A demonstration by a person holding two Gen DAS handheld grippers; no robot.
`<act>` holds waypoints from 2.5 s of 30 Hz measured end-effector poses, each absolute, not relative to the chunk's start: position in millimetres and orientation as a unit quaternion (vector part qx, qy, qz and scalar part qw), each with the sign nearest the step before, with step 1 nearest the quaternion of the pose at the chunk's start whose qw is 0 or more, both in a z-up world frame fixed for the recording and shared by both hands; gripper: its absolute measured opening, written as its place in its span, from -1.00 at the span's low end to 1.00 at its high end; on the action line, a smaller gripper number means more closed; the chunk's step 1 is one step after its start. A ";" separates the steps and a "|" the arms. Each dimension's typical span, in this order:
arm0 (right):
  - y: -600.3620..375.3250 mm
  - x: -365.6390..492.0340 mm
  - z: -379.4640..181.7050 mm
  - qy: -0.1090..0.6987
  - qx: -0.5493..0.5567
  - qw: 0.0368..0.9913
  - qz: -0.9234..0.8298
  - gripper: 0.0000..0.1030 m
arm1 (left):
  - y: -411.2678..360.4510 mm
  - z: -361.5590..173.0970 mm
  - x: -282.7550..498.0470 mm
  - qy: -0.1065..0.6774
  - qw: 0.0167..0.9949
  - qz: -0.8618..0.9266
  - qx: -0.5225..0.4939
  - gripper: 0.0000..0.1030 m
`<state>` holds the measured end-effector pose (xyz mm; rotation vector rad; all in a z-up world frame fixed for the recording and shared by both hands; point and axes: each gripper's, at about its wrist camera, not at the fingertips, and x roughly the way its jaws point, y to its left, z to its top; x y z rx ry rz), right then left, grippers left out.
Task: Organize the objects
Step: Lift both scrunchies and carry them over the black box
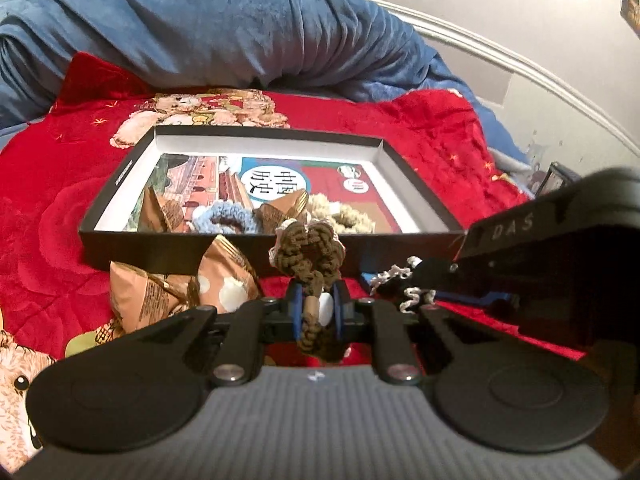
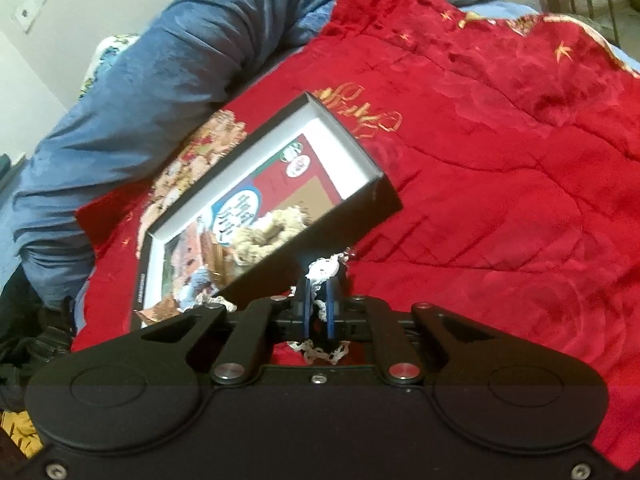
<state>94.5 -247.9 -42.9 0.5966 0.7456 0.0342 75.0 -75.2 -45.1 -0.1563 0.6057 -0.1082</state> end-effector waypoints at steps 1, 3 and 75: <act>-246.9 93.2 -41.2 0.355 0.285 0.890 0.019 -0.83 | -73.8 -43.5 75.2 0.297 0.950 -0.053 -0.080 -0.65; -244.8 91.1 -38.2 0.348 0.282 0.894 0.027 -0.83 | -71.2 -39.9 74.9 0.292 0.951 -0.052 -0.087 -0.65; -266.4 125.2 10.4 0.232 0.267 0.926 0.131 -0.84 | -32.0 5.4 82.1 0.199 0.976 -0.019 -0.091 -0.64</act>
